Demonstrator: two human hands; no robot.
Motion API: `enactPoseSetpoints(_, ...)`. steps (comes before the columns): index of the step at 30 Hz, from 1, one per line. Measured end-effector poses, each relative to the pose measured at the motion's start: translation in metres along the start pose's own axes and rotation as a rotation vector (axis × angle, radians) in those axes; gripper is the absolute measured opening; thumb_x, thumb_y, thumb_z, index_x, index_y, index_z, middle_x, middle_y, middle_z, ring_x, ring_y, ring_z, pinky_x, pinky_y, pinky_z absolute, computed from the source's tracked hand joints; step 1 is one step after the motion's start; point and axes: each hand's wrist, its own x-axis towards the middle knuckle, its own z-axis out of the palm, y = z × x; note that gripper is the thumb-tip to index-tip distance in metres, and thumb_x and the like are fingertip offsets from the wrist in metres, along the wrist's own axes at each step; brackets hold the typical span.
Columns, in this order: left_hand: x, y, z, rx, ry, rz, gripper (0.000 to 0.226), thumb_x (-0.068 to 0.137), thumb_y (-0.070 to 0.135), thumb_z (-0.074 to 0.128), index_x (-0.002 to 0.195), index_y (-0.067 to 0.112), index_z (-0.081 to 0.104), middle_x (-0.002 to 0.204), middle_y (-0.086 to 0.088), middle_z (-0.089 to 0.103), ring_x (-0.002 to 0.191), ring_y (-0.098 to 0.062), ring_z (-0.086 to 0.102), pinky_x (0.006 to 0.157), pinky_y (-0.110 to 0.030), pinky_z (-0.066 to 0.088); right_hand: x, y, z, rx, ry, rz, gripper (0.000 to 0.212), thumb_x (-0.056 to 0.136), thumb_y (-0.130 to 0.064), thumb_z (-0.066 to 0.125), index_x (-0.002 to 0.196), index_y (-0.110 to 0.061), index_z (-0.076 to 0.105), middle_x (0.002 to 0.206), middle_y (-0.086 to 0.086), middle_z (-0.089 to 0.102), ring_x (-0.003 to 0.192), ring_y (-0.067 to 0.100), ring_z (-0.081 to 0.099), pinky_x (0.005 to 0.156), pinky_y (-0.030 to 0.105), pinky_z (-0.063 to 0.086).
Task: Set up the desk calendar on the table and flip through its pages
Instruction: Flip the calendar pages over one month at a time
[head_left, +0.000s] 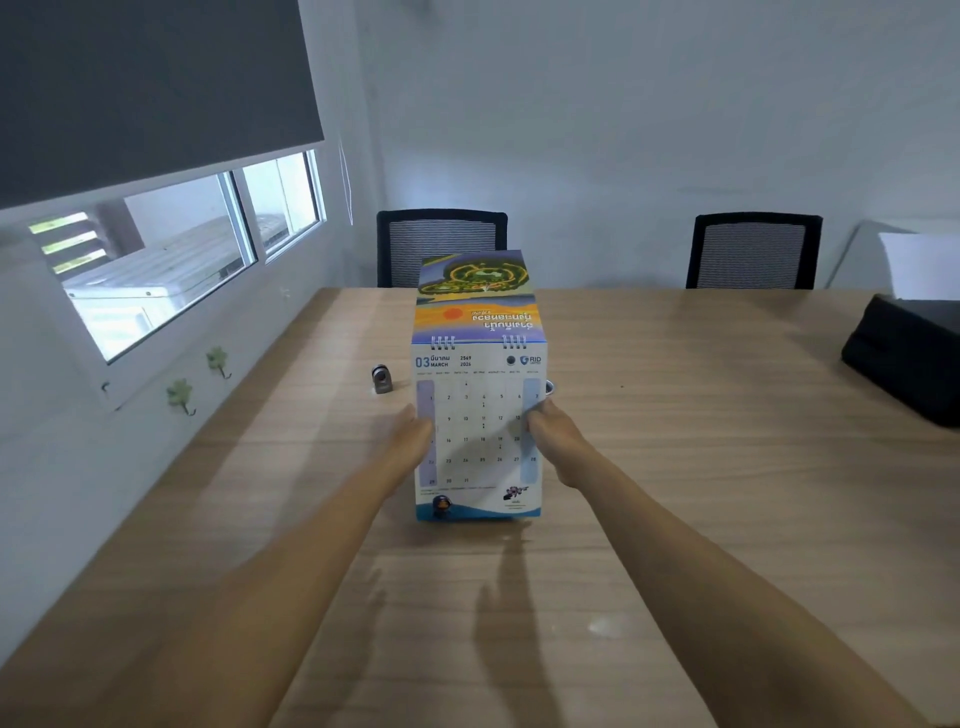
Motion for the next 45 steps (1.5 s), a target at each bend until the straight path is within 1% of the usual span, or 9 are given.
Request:
enactPoseSetpoints(4,-0.002,-0.002,-0.011,0.046,0.152,-0.047,0.022,0.084,0.021,0.042,0.086,0.011,0.061,0.089,-0.007,0.067,0.082,-0.026,0.063,0.067,-0.035,0.047,-0.008,-0.001,-0.004,-0.071,0.154,-0.035,0.035,0.092,-0.013,0.038,0.117,0.0,0.058,0.121,0.02,0.061,0.108,0.034,0.057,0.086,0.041,0.049)
enactPoseSetpoints(8,-0.007,-0.001,-0.018,0.083,0.249,-0.061,0.022,0.079,0.021,0.05,0.057,0.019,0.045,0.063,-0.006,0.051,0.059,-0.022,0.044,0.057,-0.029,0.033,-0.007,-0.002,-0.013,-0.12,0.238,-0.043,0.028,0.088,-0.017,0.049,0.095,0.005,0.065,0.091,0.013,0.061,0.078,0.023,0.052,0.065,0.031,0.044)
enactPoseSetpoints(17,-0.018,0.012,-0.017,0.034,0.215,-0.096,0.031,0.08,0.017,0.053,0.053,0.018,0.037,0.061,-0.004,0.046,0.06,-0.021,0.043,0.057,-0.029,0.037,-0.01,-0.01,-0.009,-0.134,0.122,0.01,0.007,0.09,-0.012,0.044,0.092,-0.006,0.047,0.076,0.006,0.049,0.066,0.019,0.046,0.059,0.027,0.038)
enactPoseSetpoints(21,-0.014,0.007,-0.029,-0.103,0.187,-0.115,0.006,0.073,0.013,0.054,0.07,0.013,0.058,0.075,-0.011,0.059,0.066,-0.022,0.052,0.063,-0.031,0.043,-0.011,-0.01,-0.017,-0.098,0.197,-0.022,0.008,0.093,-0.017,0.039,0.089,-0.011,0.045,0.067,-0.002,0.041,0.055,0.012,0.039,0.047,0.024,0.028)
enactPoseSetpoints(26,-0.019,0.025,-0.045,-0.418,0.051,-0.181,0.018,0.082,0.008,0.059,0.096,-0.002,0.064,0.082,-0.014,0.072,0.07,-0.024,0.065,0.063,-0.027,0.054,-0.014,-0.022,-0.038,0.037,0.174,0.08,0.024,0.086,-0.013,0.05,0.063,-0.011,0.044,0.065,0.008,0.047,0.054,0.022,0.043,0.056,0.028,0.037)
enactPoseSetpoints(32,-0.023,0.057,-0.059,-0.6,-0.049,-0.101,0.011,0.091,0.014,0.054,0.092,0.007,0.063,0.083,-0.009,0.069,0.069,-0.018,0.065,0.048,-0.024,0.054,-0.019,-0.044,-0.063,0.401,-0.043,0.08,0.018,0.091,-0.025,0.05,0.087,-0.008,0.057,0.081,0.01,0.062,0.065,0.021,0.062,0.054,0.025,0.052)
enactPoseSetpoints(35,-0.016,0.068,-0.06,-0.683,-0.073,-0.011,0.022,0.096,0.019,0.042,0.089,0.013,0.063,0.101,-0.009,0.066,0.081,-0.019,0.062,0.069,-0.027,0.054,-0.014,-0.054,-0.057,0.671,-0.089,-0.055,0.028,0.097,-0.022,0.036,0.099,-0.012,0.062,0.096,0.004,0.065,0.09,0.022,0.06,0.078,0.034,0.051)
enactPoseSetpoints(39,-0.003,0.079,-0.05,-0.146,0.079,0.203,0.022,0.095,0.022,0.044,0.102,0.021,0.065,0.113,-0.007,0.066,0.105,-0.028,0.061,0.093,-0.044,0.047,-0.005,-0.058,-0.036,0.126,0.05,-0.328,0.044,0.1,-0.041,0.031,0.13,-0.017,0.051,0.127,0.001,0.056,0.118,0.023,0.05,0.102,0.044,0.041)
enactPoseSetpoints(45,0.025,0.07,-0.048,0.576,0.083,0.361,0.059,0.091,0.01,0.043,0.149,0.02,0.035,0.156,-0.005,0.036,0.138,-0.032,0.038,0.103,-0.049,0.048,0.015,-0.056,-0.021,-0.849,0.122,-0.451,0.063,0.095,-0.018,0.032,0.153,-0.022,0.008,0.163,-0.003,0.002,0.149,0.028,0.001,0.121,0.052,0.012)
